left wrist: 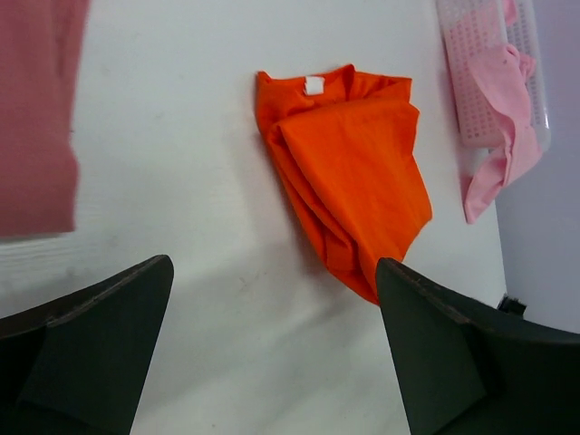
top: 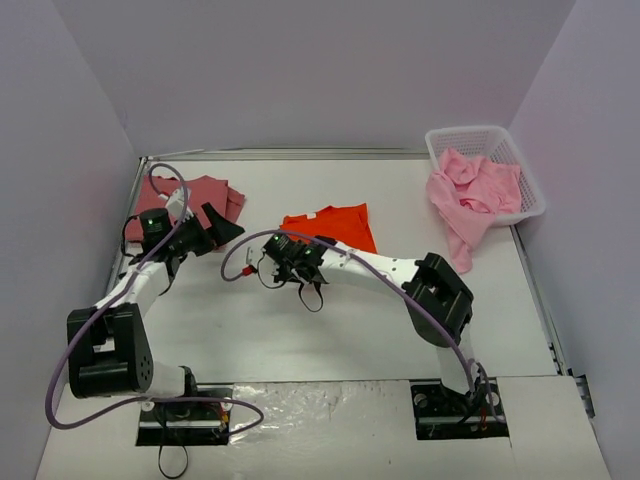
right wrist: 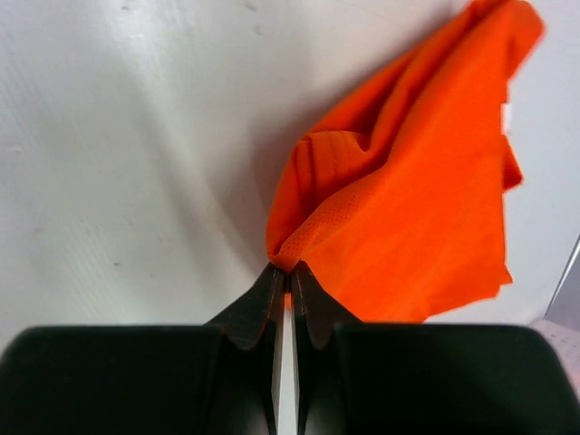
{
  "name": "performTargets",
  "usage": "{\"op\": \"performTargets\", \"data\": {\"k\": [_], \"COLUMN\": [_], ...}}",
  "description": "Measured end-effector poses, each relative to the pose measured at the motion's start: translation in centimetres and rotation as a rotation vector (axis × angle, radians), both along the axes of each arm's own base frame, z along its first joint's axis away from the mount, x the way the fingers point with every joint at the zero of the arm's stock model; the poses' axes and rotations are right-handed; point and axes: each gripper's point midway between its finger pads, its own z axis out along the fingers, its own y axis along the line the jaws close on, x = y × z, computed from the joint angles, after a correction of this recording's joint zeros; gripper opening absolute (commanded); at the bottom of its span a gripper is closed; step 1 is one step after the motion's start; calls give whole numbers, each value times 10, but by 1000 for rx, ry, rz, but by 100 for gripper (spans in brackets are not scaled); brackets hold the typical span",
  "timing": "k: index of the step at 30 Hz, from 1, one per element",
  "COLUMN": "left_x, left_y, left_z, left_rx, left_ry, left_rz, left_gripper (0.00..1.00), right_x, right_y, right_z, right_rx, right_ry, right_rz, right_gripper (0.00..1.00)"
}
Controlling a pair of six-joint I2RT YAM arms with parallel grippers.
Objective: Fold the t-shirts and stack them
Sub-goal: Put the neatly folded tshirt into the corner of the board with the left arm
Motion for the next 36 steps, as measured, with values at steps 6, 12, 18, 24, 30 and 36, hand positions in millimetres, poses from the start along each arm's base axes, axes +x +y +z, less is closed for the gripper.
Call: {"op": "performTargets", "data": {"k": [6, 12, 18, 24, 30, 36], "left_x": [-1, -2, -4, -1, 14, 17], "left_y": [-45, -73, -102, -132, -156, -169], "left_z": [-6, -41, -69, -87, -84, -83], "left_rx": [-93, -159, -217, -286, -371, -394], "left_ry": [65, 211, 322, 390, 394, 406], "left_rz": [-72, -68, -58, -71, -86, -94], "left_gripper": [94, 94, 94, 94, 94, 94], "right_x": [17, 22, 18, 19, 20, 22], "right_y": [-10, -23, -29, -25, -19, -15], "right_z": [27, 15, -5, -3, 4, 10], "right_rx": [85, 75, 19, 24, 41, 55], "right_ry": [12, 62, 116, 122, 123, 120], "right_rz": [-47, -77, -88, -83, -76, -72], "right_gripper": [0, 0, 0, 0, 0, 0]}}
